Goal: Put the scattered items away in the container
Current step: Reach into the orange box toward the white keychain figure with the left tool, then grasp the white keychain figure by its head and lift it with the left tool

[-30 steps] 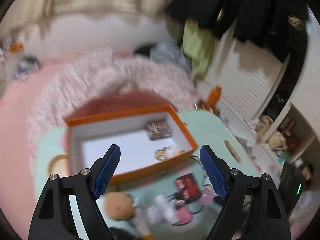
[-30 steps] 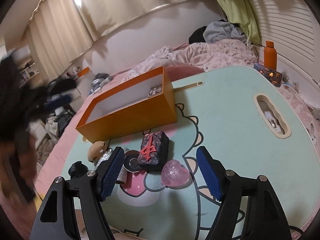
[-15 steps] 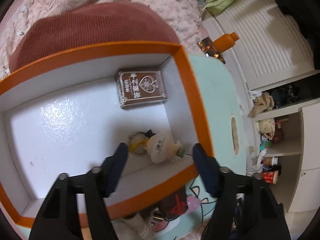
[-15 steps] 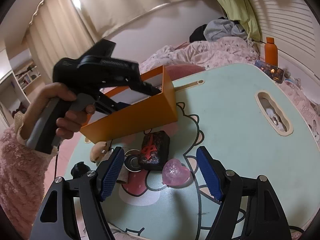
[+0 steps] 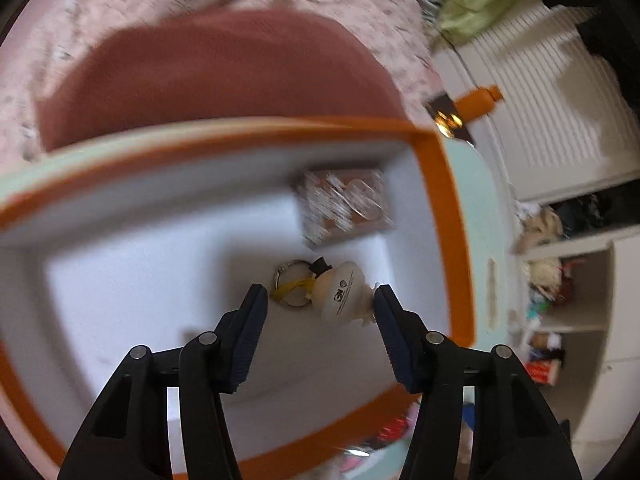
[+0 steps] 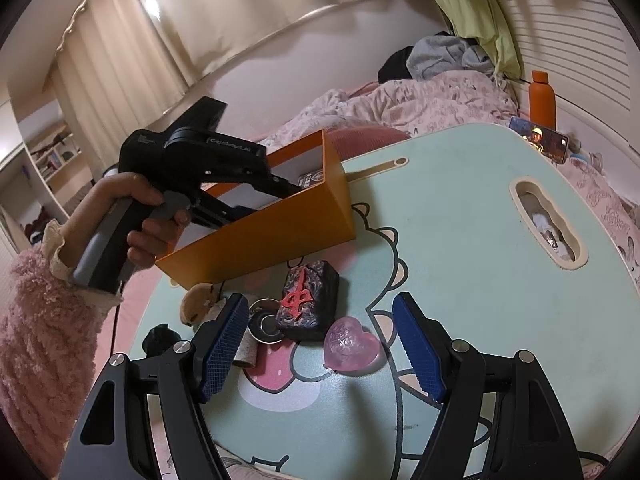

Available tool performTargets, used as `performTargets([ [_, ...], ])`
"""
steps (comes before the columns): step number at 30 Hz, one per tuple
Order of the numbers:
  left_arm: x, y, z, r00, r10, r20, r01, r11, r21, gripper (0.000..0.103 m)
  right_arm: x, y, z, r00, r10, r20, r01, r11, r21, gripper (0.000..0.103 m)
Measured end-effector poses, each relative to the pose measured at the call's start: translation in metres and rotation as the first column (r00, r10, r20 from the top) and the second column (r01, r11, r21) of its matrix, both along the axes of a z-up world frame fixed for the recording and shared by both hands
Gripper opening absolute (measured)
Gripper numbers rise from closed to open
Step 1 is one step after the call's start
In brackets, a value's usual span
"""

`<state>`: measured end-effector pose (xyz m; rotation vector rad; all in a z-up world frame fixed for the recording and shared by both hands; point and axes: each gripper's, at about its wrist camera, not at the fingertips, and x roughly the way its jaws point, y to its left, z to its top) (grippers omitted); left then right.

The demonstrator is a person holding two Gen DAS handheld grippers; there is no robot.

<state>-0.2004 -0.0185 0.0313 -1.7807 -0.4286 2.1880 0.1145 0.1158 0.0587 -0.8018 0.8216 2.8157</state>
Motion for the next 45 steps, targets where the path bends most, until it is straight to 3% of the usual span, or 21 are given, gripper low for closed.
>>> performTargets([
  [6,0.004,-0.023,0.020,0.998,0.044,-0.041,-0.041,0.997,0.058,0.056,0.000,0.000,0.000,1.000,-0.004,0.000,0.004,1.000,-0.001,0.075],
  [13,0.010,-0.006,-0.001,1.000,-0.013,0.023,0.014,1.000,-0.019,0.057,-0.002,0.000,-0.001,1.000,-0.006,0.002,0.006,1.000,-0.005,0.075],
  [19,0.003,0.003,-0.009,1.000,0.009,0.022,-0.010,0.998,0.061,0.057,-0.003,0.000,-0.002,1.000,-0.010,0.003,0.010,1.000,-0.005,0.075],
  [23,-0.001,0.017,-0.010,1.000,0.008,-0.009,-0.008,0.999,0.040,0.067,-0.004,0.001,-0.003,1.000,-0.012,0.008,0.012,1.000,-0.012,0.075],
  [32,0.003,0.032,-0.011,0.993,-0.062,-0.102,0.057,0.997,-0.051,0.072,-0.003,0.004,-0.005,1.000,-0.015,0.013,0.016,1.000,-0.024,0.075],
  [33,0.004,0.034,-0.010,0.991,-0.074,-0.112,0.066,0.995,-0.074,0.065,-0.003,0.004,-0.005,1.000,-0.016,0.012,0.016,1.000,-0.023,0.075],
  [34,0.006,0.034,-0.010,0.990,-0.079,-0.120,0.066,0.992,-0.110,0.051,-0.003,0.004,-0.006,1.000,-0.017,0.012,0.018,1.000,-0.022,0.075],
  [35,0.007,0.034,-0.009,0.989,-0.083,-0.125,0.064,0.987,-0.150,0.044,-0.003,0.004,-0.006,1.000,-0.018,0.013,0.018,1.000,-0.023,0.075],
  [40,0.010,0.012,-0.008,0.991,-0.068,-0.114,0.057,0.993,-0.102,0.043,-0.003,0.006,-0.006,0.999,-0.044,0.020,0.044,0.999,-0.024,0.075],
  [45,0.018,-0.005,0.012,0.987,-0.026,-0.161,0.020,0.999,-0.040,0.043,-0.003,0.006,-0.006,0.999,-0.048,0.021,0.049,0.999,-0.022,0.075],
])
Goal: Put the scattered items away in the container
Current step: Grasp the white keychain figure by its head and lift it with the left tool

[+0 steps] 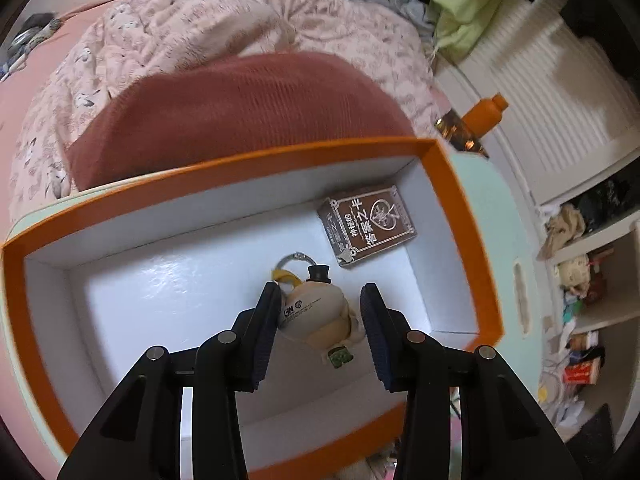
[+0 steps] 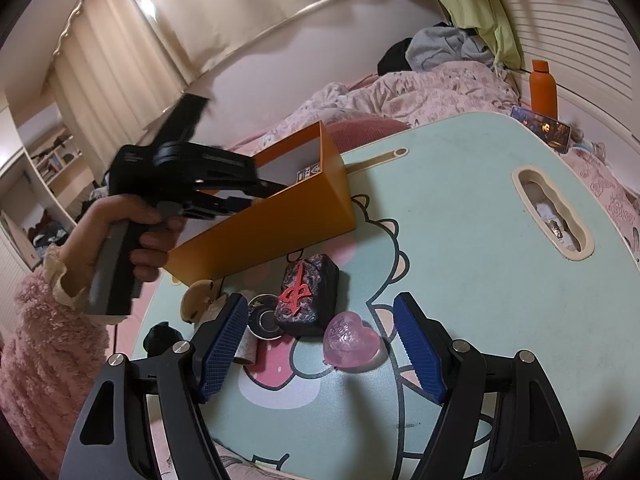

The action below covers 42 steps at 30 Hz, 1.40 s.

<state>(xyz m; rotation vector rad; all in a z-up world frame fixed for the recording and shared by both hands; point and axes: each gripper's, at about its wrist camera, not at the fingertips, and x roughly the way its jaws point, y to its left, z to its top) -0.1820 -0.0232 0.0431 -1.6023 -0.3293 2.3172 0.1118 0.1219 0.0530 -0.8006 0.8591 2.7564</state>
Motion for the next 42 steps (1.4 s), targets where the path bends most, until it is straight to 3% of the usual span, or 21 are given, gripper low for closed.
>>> performTargets([
  [7,0.057,-0.018,0.060,0.986,-0.034,-0.163,0.063,0.982,0.180,0.038,0.000,0.000,0.000,1.000,-0.005,0.004,0.005,1.000,0.003,0.075],
  [12,0.094,-0.028,0.060,0.979,-0.046,-0.198,0.090,0.971,0.222,0.038,-0.002,0.000,0.000,1.000,-0.009,0.008,0.009,1.000,0.006,0.075],
  [17,0.095,-0.036,0.047,0.984,0.006,-0.179,0.023,0.986,0.162,0.040,-0.003,0.000,0.000,1.000,-0.010,0.011,0.010,1.000,0.004,0.075],
  [21,0.069,-0.031,0.042,0.990,0.034,-0.140,-0.022,0.996,0.088,0.060,-0.004,0.000,0.000,1.000,-0.011,0.014,0.011,1.000,0.002,0.075],
  [24,0.045,-0.018,0.036,0.993,0.031,-0.113,-0.032,0.999,-0.003,0.061,-0.004,0.001,0.000,1.000,-0.012,0.014,0.012,1.000,0.004,0.075],
  [28,0.017,0.012,0.013,0.997,-0.066,-0.043,0.062,0.994,-0.094,0.061,-0.004,0.001,-0.001,1.000,-0.017,0.016,0.017,1.000,-0.002,0.075],
  [32,0.003,0.027,-0.008,0.997,-0.082,0.004,0.082,0.990,-0.115,0.061,-0.004,0.003,-0.001,1.000,-0.019,0.017,0.019,1.000,-0.006,0.075],
  [33,0.001,0.028,-0.014,0.996,-0.086,0.019,0.087,0.989,-0.117,0.061,-0.004,0.003,-0.001,1.000,-0.019,0.017,0.019,1.000,-0.006,0.075],
  [36,-0.001,0.027,-0.020,0.996,-0.084,0.014,0.085,0.985,-0.153,0.036,-0.003,0.004,-0.001,1.000,-0.022,0.015,0.022,1.000,-0.003,0.077],
  [39,-0.002,0.014,-0.019,0.998,-0.057,0.029,0.060,0.993,-0.099,0.036,-0.003,0.004,-0.002,1.000,-0.023,0.016,0.023,1.000,-0.004,0.078],
  [42,0.005,0.005,-0.007,0.999,-0.046,-0.023,0.044,0.994,-0.102,0.036,-0.003,0.003,-0.003,1.000,-0.026,0.018,0.026,1.000,-0.005,0.078],
])
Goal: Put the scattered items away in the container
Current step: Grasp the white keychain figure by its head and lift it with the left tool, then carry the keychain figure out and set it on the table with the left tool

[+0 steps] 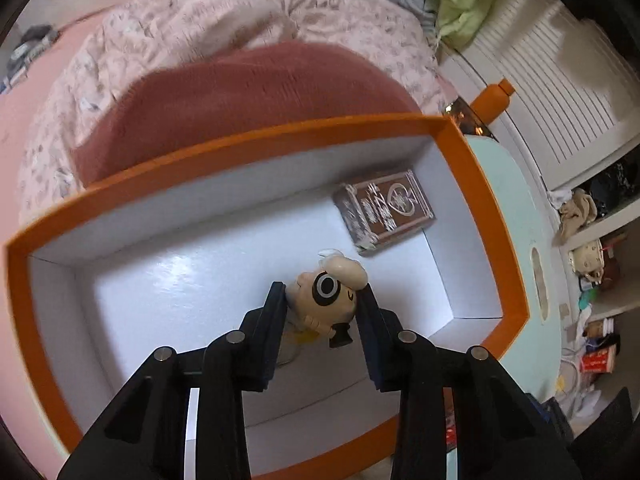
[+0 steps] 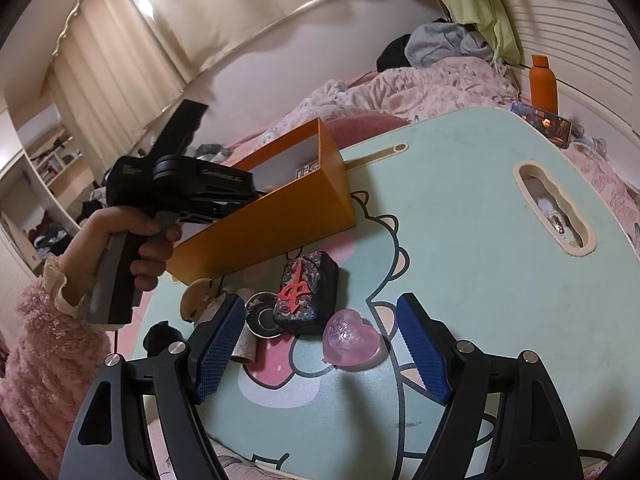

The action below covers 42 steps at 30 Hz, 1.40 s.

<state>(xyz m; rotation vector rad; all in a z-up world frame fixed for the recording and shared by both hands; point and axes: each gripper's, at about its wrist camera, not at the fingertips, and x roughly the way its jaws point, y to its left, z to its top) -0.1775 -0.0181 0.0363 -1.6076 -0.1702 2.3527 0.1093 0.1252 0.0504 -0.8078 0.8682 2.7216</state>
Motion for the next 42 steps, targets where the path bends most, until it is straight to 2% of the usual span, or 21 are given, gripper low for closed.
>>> performTargets([
  [3,0.016,-0.013,0.028,0.998,0.011,-0.066,-0.004,0.994,0.105,0.036,0.000,0.000,0.000,1.000,-0.002,0.001,0.002,1.000,0.001,0.078],
  [5,0.034,-0.015,0.048,0.994,-0.010,-0.111,0.029,0.984,0.175,0.036,0.000,0.000,0.000,1.000,-0.006,0.000,0.006,1.000,0.002,0.078],
  [9,0.083,-0.010,0.068,0.982,-0.098,-0.159,0.135,0.962,0.237,0.036,0.000,0.000,-0.001,1.000,-0.008,0.003,0.008,1.000,0.004,0.078],
  [11,0.101,-0.007,0.063,0.979,-0.128,-0.158,0.165,0.955,0.246,0.036,0.000,0.000,-0.001,1.000,-0.008,0.005,0.008,1.000,0.006,0.078],
  [13,0.109,-0.008,0.054,0.979,-0.118,-0.165,0.156,0.958,0.240,0.036,0.000,0.000,-0.001,1.000,-0.008,0.008,0.008,1.000,0.007,0.078],
  [18,0.106,-0.006,0.015,0.988,-0.059,-0.141,0.088,0.973,0.212,0.036,-0.002,0.001,-0.001,1.000,-0.009,0.013,0.009,1.000,0.008,0.078],
  [23,0.106,0.000,-0.005,0.990,-0.030,-0.136,0.057,0.978,0.199,0.037,-0.002,0.001,-0.002,1.000,-0.010,0.015,0.010,1.000,0.006,0.078],
  [26,0.112,-0.002,-0.007,0.989,-0.022,-0.147,0.056,0.971,0.232,0.046,-0.002,0.001,-0.002,1.000,-0.011,0.016,0.011,1.000,0.007,0.078],
  [28,0.120,-0.006,-0.003,0.983,-0.005,-0.181,0.049,0.970,0.240,0.059,-0.002,0.001,-0.001,1.000,-0.012,0.016,0.012,1.000,0.008,0.078],
  [32,0.147,-0.019,0.010,0.962,0.041,-0.270,0.034,0.963,0.266,0.062,-0.002,0.001,-0.001,1.000,-0.010,0.019,0.010,1.000,0.010,0.078],
  [34,0.166,-0.027,0.011,0.947,0.070,-0.314,0.016,0.964,0.265,0.069,-0.002,0.000,-0.001,1.000,-0.010,0.021,0.009,1.000,0.013,0.078],
  [37,0.196,-0.033,0.007,0.917,0.108,-0.384,-0.022,0.975,0.221,0.069,-0.002,0.000,-0.001,1.000,-0.009,0.024,0.009,1.000,0.017,0.078],
  [42,0.237,-0.040,-0.003,0.851,0.188,-0.490,-0.126,0.979,0.158,0.069,-0.007,-0.003,0.002,0.999,0.004,0.042,-0.005,0.999,0.045,0.078],
])
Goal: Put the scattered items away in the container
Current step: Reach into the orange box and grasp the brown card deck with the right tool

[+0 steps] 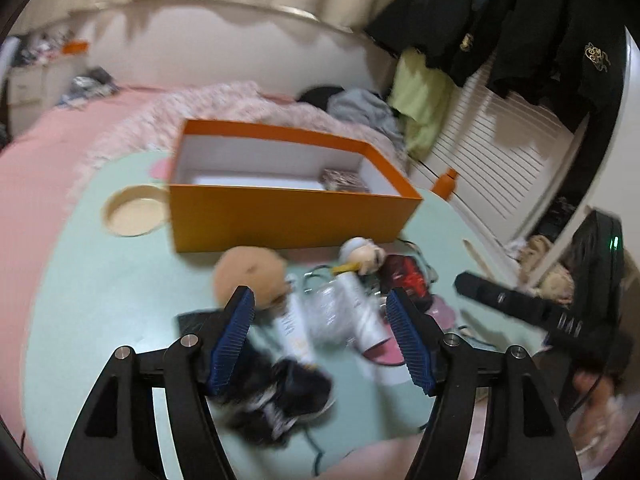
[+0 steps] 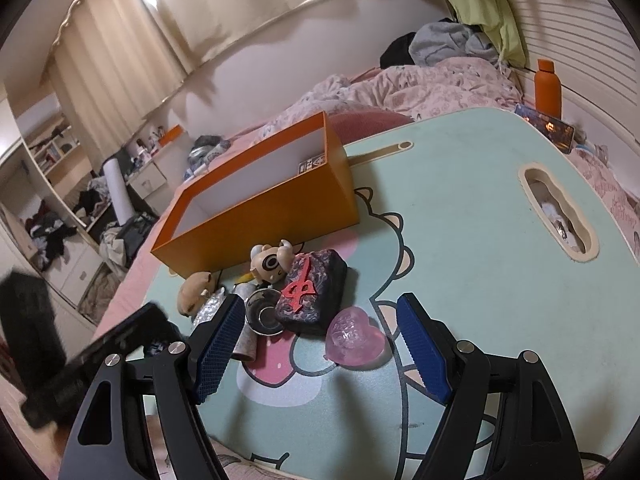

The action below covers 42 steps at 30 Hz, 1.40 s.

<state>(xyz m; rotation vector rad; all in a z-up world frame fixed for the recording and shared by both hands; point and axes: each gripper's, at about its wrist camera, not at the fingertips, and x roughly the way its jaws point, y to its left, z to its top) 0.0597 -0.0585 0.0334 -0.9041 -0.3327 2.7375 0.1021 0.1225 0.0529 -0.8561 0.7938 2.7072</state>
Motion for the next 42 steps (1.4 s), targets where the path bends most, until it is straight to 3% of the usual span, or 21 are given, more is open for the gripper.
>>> performTargets([
  [2,0.004,-0.003,0.001,0.999,0.043,-0.018,-0.043,0.999,-0.023,0.070,-0.004,-0.003,0.008,1.000,0.012,-0.001,-0.012,0.999,0.033,0.078],
  [4,-0.001,-0.005,-0.001,1.000,0.023,-0.005,-0.023,1.000,-0.012,0.078,-0.011,-0.007,0.023,1.000,0.010,-0.010,-0.008,0.994,0.109,0.078],
  [6,-0.006,-0.002,-0.006,1.000,0.005,0.022,-0.005,1.000,-0.009,0.078,-0.024,-0.009,0.045,1.000,-0.013,-0.006,0.014,0.978,0.206,0.077],
  [9,-0.009,0.000,-0.008,1.000,-0.004,0.027,0.004,1.000,-0.011,0.078,-0.058,-0.003,0.077,1.000,0.015,0.017,-0.019,0.965,0.261,0.067],
  [12,-0.006,-0.001,-0.009,1.000,-0.009,0.016,0.009,1.000,0.002,0.078,-0.111,0.000,0.093,0.986,0.099,0.135,-0.132,0.957,0.260,0.060],
  [15,-0.005,-0.004,-0.010,1.000,-0.015,0.015,0.015,1.000,0.027,0.078,-0.172,-0.002,0.087,0.938,0.160,0.308,-0.243,0.936,0.256,0.060],
  [17,-0.004,-0.006,-0.011,1.000,-0.018,0.012,0.017,0.999,0.045,0.078,-0.207,0.000,0.070,0.897,0.137,0.421,-0.267,0.926,0.268,0.059],
  [21,-0.002,-0.011,-0.013,1.000,-0.019,0.007,0.019,0.997,0.073,0.078,-0.240,0.008,0.042,0.856,0.072,0.512,-0.248,0.926,0.285,0.059],
  [26,-0.002,-0.013,-0.014,1.000,-0.025,0.006,0.024,0.995,0.098,0.078,-0.258,0.019,0.014,0.801,0.035,0.598,-0.231,0.939,0.254,0.059],
  [29,-0.001,-0.013,-0.014,1.000,-0.026,0.004,0.026,0.994,0.105,0.078,-0.262,0.013,0.010,0.787,0.047,0.615,-0.245,0.939,0.242,0.060],
  [31,-0.001,-0.013,-0.014,1.000,-0.028,0.004,0.028,0.994,0.108,0.078,-0.263,0.007,0.012,0.791,0.127,0.599,-0.274,0.948,0.162,0.061],
  [34,0.000,-0.014,-0.014,1.000,-0.031,0.005,0.030,0.993,0.115,0.078,-0.259,0.008,0.021,0.808,0.320,0.494,-0.322,0.943,-0.084,0.059],
  [36,0.000,-0.014,-0.014,0.999,-0.032,0.006,0.031,0.993,0.117,0.078,-0.255,0.013,0.032,0.837,0.233,0.496,-0.267,0.964,-0.002,0.059],
  [37,0.000,-0.014,-0.014,0.999,-0.033,0.007,0.032,0.993,0.116,0.078,-0.254,0.014,0.037,0.841,0.150,0.520,-0.241,0.964,0.111,0.059],
  [39,0.000,-0.013,-0.014,0.999,-0.035,0.009,0.034,0.993,0.115,0.078,-0.255,0.015,0.038,0.827,0.072,0.557,-0.223,0.953,0.208,0.059],
  [42,0.001,-0.013,-0.013,0.999,-0.037,0.009,0.036,0.993,0.117,0.078,-0.259,0.018,0.032,0.791,0.020,0.611,-0.217,0.943,0.251,0.057],
])
